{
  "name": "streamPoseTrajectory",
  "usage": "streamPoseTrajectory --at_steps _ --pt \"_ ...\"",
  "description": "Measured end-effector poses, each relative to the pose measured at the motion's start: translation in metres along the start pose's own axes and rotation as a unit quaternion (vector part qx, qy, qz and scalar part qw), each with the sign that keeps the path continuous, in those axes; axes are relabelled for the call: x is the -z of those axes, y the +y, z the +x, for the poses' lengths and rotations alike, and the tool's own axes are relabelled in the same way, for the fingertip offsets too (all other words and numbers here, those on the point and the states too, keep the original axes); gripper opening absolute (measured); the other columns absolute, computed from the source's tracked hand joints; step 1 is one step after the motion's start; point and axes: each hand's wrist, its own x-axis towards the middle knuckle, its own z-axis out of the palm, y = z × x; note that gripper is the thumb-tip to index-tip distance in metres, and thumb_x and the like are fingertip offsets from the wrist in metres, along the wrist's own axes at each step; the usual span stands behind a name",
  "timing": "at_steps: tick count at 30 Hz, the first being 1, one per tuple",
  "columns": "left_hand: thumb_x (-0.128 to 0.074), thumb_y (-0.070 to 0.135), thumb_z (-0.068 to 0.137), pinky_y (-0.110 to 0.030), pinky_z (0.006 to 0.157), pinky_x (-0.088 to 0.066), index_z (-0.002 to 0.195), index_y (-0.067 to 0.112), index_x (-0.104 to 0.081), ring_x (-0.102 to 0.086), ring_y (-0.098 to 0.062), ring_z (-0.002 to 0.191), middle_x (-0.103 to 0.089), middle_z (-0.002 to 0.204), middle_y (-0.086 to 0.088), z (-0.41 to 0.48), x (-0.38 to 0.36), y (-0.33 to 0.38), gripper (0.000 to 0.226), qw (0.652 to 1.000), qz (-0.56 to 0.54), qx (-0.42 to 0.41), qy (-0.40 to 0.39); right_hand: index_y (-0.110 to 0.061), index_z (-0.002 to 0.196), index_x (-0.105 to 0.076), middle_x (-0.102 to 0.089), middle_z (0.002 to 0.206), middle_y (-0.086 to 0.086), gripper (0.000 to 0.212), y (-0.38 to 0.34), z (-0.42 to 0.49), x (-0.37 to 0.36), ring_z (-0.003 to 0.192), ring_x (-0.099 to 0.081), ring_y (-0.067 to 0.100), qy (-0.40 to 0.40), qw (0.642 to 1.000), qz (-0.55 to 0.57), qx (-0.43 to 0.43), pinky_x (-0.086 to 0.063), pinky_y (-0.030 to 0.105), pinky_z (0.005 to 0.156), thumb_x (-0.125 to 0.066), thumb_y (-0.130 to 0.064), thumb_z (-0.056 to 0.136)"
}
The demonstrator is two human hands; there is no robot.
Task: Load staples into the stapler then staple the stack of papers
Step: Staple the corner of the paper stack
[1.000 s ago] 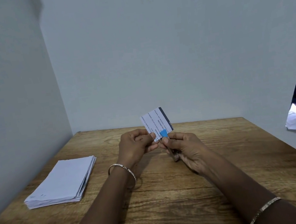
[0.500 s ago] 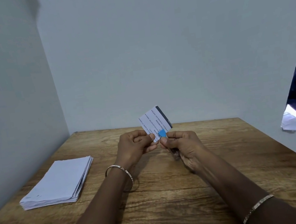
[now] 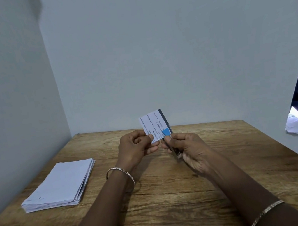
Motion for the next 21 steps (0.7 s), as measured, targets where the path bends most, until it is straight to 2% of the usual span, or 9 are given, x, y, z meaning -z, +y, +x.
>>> streamPoseTrajectory --at_steps 7,17,21 --pt "-0.067 -0.002 0.089 -0.028 0.065 -0.063 0.103 -0.008 -0.067 -0.077 -0.027 0.078 -0.077 0.091 -0.023 -0.0007 -0.0017 0.0008 0.015 1.000 -0.001 -0.003 0.005 0.004 0.108 -0.074 -0.079 0.096 0.017 0.047 -0.0017 0.0001 0.0021 0.082 -0.076 0.016 0.013 1.000 0.023 -0.012 -0.062 0.024 0.070 -0.084 -0.012 0.065" --pt "-0.067 -0.002 0.090 -0.029 0.069 -0.064 0.102 -0.007 -0.067 -0.077 -0.027 0.078 -0.077 0.093 -0.024 -0.0015 -0.0033 0.0013 0.014 1.000 0.007 0.000 -0.001 0.009 0.108 -0.072 -0.079 0.088 0.017 0.050 0.0008 0.0015 0.0018 0.077 -0.075 0.017 0.037 0.999 0.018 -0.004 -0.059 0.030 0.081 -0.082 -0.009 0.062" --pt "-0.068 -0.002 0.089 -0.027 0.067 -0.063 0.102 -0.007 -0.068 -0.077 -0.026 0.078 -0.078 0.091 -0.021 -0.0020 -0.0044 0.0015 0.014 1.000 0.004 0.002 -0.003 0.009 0.105 -0.073 -0.079 0.085 0.016 0.047 -0.0018 -0.0001 -0.0005 0.073 -0.075 0.017 0.053 0.998 0.015 -0.002 -0.060 0.027 0.074 -0.081 -0.008 0.062"
